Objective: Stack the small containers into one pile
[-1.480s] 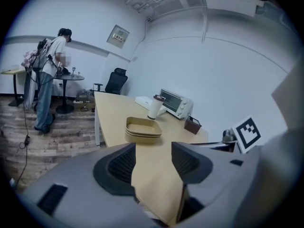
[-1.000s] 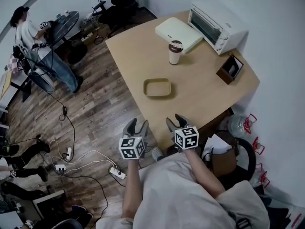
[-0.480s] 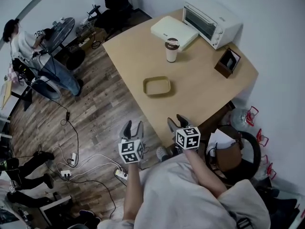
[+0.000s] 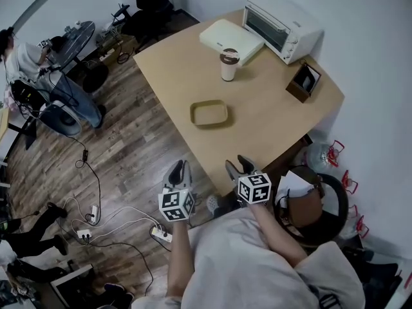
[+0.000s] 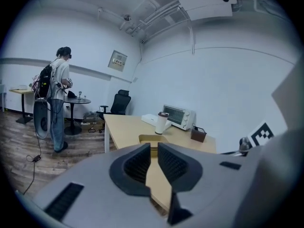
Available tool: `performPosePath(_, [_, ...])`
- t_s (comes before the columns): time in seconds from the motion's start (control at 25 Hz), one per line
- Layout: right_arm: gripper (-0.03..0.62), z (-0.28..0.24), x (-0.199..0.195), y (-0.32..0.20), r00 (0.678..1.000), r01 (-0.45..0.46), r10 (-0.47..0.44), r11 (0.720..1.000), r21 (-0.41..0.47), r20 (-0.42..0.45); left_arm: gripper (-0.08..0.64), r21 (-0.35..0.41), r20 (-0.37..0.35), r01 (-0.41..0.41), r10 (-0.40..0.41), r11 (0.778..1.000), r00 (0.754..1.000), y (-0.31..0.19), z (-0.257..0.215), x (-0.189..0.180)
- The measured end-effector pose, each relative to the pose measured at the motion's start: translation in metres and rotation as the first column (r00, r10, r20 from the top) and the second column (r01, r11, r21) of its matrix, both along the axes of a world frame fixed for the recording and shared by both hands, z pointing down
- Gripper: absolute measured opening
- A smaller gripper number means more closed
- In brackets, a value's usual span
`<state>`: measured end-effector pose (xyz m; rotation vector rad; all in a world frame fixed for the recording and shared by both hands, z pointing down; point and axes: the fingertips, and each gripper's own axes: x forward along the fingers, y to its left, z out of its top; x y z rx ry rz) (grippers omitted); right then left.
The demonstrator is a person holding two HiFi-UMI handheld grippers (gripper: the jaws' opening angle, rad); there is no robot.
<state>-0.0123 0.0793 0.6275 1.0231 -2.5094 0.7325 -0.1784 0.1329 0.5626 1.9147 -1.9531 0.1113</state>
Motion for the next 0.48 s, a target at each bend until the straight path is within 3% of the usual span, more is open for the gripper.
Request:
performPosePath(0.2, [0.212, 0.002, -0.0009, -0.0031, 1.0, 0.008, -0.008, 1.0, 0.003, -0.024, 0.007, -0.007, 0.001, -0.005, 0.005, 1.0, 1.0, 0.0001, -0.0009, 0.0002])
performPosePath(0.48, [0.157, 0.0033, -0.0071, -0.0052, 0.998, 0.038, -0.037, 0.999, 0.016, -0.049, 0.005, -0.001, -0.011, -0.002, 0.002, 1.0, 1.0, -0.0029, -0.008, -0.0081])
